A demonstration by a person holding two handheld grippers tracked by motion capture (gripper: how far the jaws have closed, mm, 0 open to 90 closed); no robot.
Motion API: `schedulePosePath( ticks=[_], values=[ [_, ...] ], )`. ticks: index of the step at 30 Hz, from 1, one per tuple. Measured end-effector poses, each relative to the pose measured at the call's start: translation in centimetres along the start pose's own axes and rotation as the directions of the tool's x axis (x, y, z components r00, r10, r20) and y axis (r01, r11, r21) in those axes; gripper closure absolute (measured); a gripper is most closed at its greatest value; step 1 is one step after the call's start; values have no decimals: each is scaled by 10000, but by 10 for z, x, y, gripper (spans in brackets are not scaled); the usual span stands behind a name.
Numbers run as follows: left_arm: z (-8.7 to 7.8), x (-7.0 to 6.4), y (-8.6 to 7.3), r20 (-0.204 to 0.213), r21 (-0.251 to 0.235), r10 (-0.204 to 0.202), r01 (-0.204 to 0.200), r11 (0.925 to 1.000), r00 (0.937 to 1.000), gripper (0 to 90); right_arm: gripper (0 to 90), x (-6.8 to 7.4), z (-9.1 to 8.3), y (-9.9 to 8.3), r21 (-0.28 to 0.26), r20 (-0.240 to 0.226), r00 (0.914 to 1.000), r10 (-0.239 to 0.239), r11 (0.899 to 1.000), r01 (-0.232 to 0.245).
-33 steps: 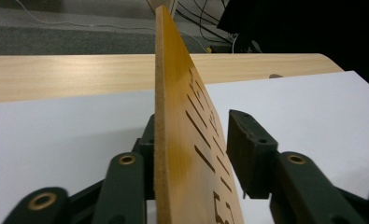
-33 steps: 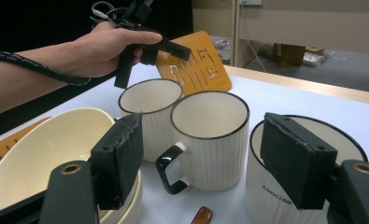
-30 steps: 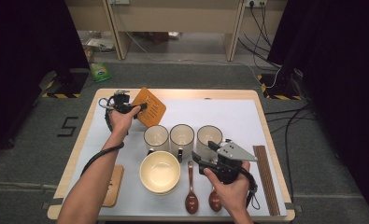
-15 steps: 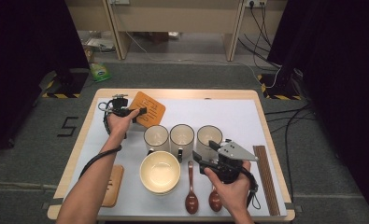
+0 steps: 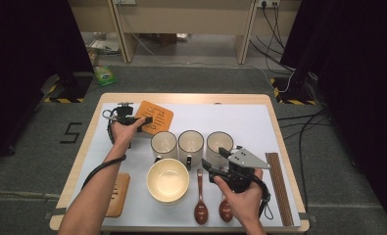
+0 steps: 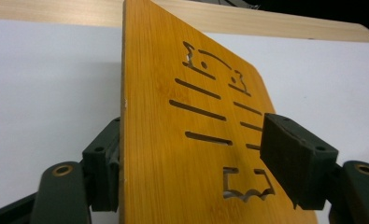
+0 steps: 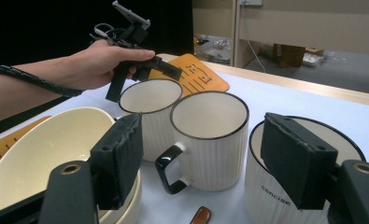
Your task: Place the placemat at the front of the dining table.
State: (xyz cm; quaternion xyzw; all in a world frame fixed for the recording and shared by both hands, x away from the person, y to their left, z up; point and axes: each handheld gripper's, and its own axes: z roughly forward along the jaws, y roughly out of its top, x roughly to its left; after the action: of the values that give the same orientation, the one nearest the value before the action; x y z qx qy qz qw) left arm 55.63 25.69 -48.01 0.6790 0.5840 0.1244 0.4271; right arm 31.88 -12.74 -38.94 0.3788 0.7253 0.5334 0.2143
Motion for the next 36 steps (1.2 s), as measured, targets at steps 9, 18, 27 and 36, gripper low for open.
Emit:
schedulePosePath(
  ticks=[9, 18, 27, 36],
  values=[
    [-2, 6, -6, -202, 294, 131, -125, 9995, 9997, 264, 303, 1, 0, 0, 26, -12, 10000, -2, 10000, 2],
    [-5, 11, -11, -171, 407, 77, -70, 9991, 9998, 262, 303, 1, 0, 0, 8, 6, 10000, -45, 10000, 45],
    [-5, 10, -12, -119, 555, -38, 44, 9984, 9999, 259, 303, 1, -1, 0, 28, 2, 10000, -40, 10000, 40],
    [-3, 10, -13, -115, 637, -213, 220, 9977, 9997, 264, 303, 0, -1, 0, 1, -5, 10000, -2, 10000, 2]
  ],
)
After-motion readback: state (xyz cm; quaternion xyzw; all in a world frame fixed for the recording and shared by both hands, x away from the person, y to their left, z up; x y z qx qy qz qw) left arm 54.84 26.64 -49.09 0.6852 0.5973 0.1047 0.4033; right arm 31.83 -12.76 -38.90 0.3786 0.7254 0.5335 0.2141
